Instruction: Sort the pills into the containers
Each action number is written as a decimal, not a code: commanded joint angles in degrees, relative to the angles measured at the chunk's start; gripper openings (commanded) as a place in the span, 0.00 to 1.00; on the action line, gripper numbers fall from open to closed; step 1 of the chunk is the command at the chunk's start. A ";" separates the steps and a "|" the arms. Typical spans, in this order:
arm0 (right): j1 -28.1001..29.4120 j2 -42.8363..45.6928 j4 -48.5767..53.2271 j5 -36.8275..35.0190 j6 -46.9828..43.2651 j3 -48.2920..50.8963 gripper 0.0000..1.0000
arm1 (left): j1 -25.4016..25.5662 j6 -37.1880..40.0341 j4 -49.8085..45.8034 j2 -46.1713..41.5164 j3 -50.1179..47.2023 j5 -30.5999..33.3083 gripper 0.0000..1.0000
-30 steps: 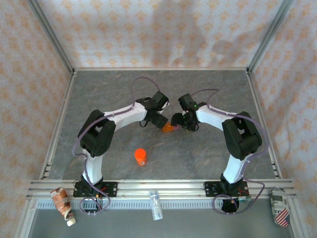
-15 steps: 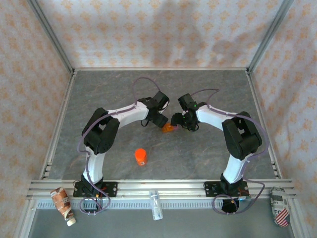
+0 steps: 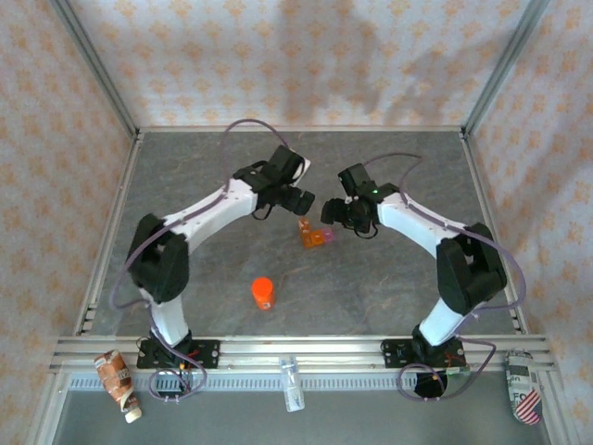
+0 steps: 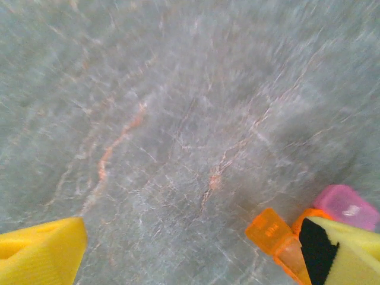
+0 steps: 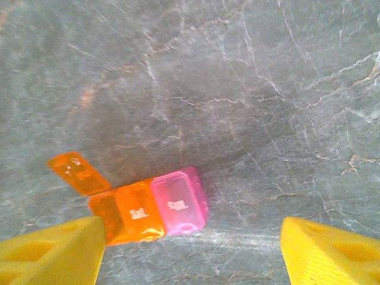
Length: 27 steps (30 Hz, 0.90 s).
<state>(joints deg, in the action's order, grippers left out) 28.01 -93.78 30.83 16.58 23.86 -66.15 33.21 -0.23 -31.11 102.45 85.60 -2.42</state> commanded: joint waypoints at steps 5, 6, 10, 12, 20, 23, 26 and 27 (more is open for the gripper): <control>6.48 3.88 -1.43 0.12 4.32 5.69 0.77 | -1.34 -8.15 5.50 -16.73 -13.42 -4.53 0.99; 7.45 3.61 -2.35 0.10 5.28 6.04 0.77 | -1.41 -8.86 6.14 -18.67 -15.18 -4.37 1.00; 9.83 1.28 -5.90 0.36 8.13 6.89 0.76 | -1.82 -10.94 7.68 -25.45 -21.17 -1.87 1.00; 10.71 -0.11 -7.43 0.56 9.10 6.72 0.76 | -2.25 -11.90 8.09 -28.41 -23.46 -0.36 1.00; 13.11 -5.96 -10.01 1.51 11.00 3.58 0.76 | -4.87 -15.54 10.19 -37.01 -30.75 1.55 1.00; 13.56 -8.04 -10.50 1.86 11.39 2.21 0.76 | -5.50 -16.35 10.48 -38.66 -32.37 2.62 1.00; 13.56 -9.63 -11.13 2.18 11.74 1.06 0.76 | -6.17 -17.10 10.96 -39.90 -33.60 3.07 1.00; 13.56 -10.21 -11.18 2.29 11.78 0.59 0.76 | -6.36 -17.45 11.30 -40.26 -33.98 3.04 1.00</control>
<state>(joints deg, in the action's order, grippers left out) 41.45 -102.50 21.12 18.87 34.39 -63.00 27.86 -15.70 -21.96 63.66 52.90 -1.69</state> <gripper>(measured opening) 0.760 0.998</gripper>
